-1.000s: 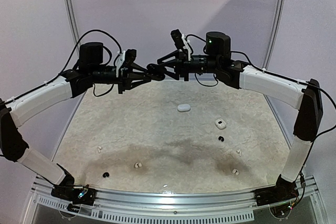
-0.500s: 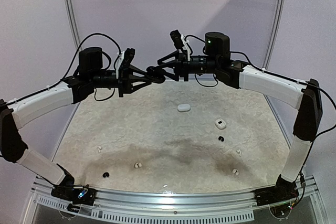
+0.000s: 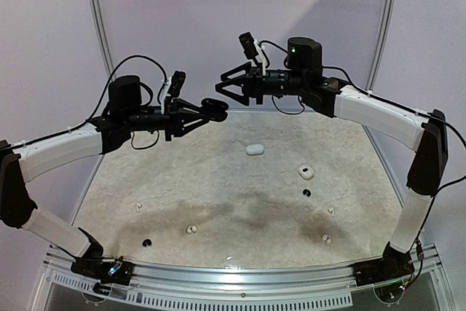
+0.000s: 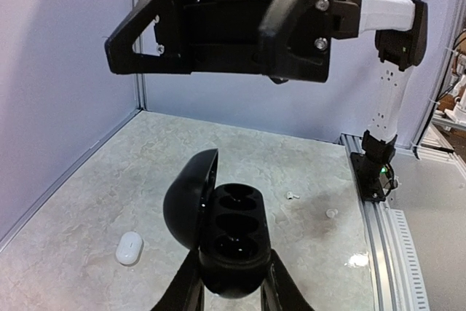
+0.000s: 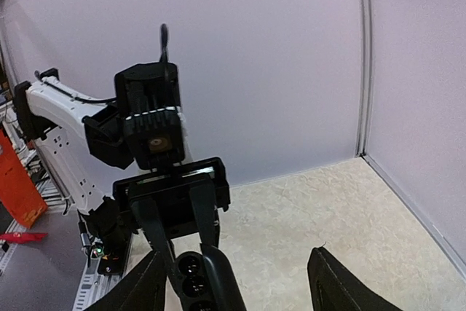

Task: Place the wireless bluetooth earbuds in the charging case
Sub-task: Open the charging case at the center of the board, then pick up the right earbud from the center of the board.

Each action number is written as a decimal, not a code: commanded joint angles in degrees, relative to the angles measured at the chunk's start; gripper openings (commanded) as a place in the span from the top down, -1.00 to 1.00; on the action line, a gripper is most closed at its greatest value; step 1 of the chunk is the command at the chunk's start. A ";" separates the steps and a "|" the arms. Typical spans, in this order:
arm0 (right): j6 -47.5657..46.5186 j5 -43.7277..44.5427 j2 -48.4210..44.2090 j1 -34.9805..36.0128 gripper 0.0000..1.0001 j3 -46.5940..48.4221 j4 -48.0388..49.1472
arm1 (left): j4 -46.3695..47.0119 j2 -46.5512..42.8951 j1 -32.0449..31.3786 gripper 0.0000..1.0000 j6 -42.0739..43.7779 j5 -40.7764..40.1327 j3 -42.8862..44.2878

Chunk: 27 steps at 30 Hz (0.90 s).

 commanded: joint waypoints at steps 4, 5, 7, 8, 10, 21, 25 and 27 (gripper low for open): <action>10.17 14.65 -6.41 -7.86 -0.29 -0.34 -14.96 | 5.19 -2.60 0.12 1.00 -3.93 -3.26 -3.49; 11.80 17.51 -6.93 -9.21 -0.25 -0.86 -18.21 | 5.67 -2.81 0.16 1.00 -4.05 -3.67 -4.02; 13.24 25.03 -7.55 -10.93 -0.18 -1.93 -26.61 | 6.74 -3.35 0.21 1.00 -4.31 -4.72 -5.17; 13.20 29.84 -7.66 -11.18 -0.15 -2.30 -31.14 | 7.20 -3.63 0.16 1.00 -4.52 -5.27 -5.72; 12.26 38.06 -7.05 -11.22 -0.11 -2.50 -40.37 | 8.39 -4.41 0.21 1.00 -5.13 -6.10 -7.22; 23.14 48.09 -4.02 -9.96 0.23 -16.79 -59.01 | 12.32 -11.36 0.72 1.00 -9.64 -7.76 -14.71; 22.43 49.20 -3.85 -9.73 0.24 -21.51 -58.27 | 14.54 -13.29 0.61 1.00 -7.40 -8.70 -18.37; 21.31 49.22 -4.14 -9.73 0.24 -24.31 -56.60 | 14.51 -14.61 0.48 1.00 -5.64 -9.18 -19.94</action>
